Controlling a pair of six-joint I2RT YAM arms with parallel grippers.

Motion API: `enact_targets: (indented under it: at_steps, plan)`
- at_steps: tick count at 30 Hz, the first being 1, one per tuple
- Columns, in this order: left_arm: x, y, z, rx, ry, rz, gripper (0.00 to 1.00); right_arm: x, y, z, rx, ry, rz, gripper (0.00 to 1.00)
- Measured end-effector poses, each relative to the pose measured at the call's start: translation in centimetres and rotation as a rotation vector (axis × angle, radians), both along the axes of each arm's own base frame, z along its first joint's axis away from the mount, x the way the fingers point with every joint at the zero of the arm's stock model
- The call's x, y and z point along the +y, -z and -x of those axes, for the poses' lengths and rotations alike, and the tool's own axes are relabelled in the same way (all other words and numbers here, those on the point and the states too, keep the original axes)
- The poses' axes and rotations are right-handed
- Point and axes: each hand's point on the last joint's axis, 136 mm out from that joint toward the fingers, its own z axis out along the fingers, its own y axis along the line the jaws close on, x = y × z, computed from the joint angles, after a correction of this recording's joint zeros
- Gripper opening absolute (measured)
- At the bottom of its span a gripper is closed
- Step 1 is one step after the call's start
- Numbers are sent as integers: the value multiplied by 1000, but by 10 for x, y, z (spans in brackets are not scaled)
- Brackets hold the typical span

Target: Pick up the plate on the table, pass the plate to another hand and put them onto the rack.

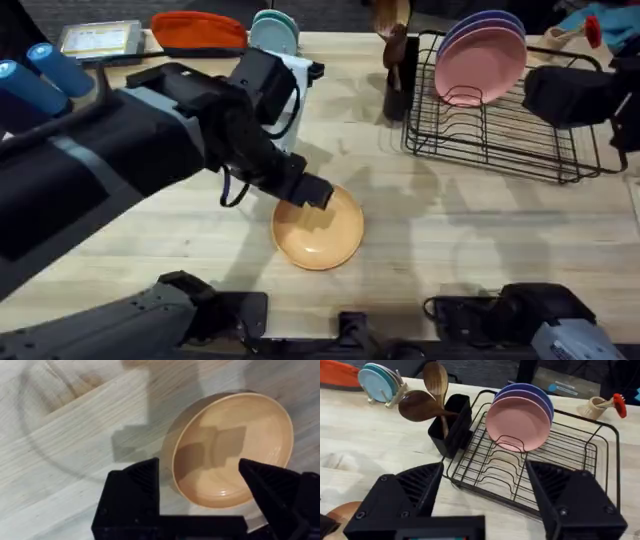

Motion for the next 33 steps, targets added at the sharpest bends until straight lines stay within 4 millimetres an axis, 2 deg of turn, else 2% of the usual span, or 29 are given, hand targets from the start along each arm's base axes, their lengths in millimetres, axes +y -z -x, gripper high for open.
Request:
enact_targets:
  at_steps: [11,24,33]
  plan:
    - [-3,18,-7,37,0,-20,975,0,0,0,1,0,0,997]
    - [4,51,-5,142,-5,-106,975,0,0,0,1,0,0,997]
    - [5,53,-5,165,-4,-126,971,0,0,0,1,0,0,997]
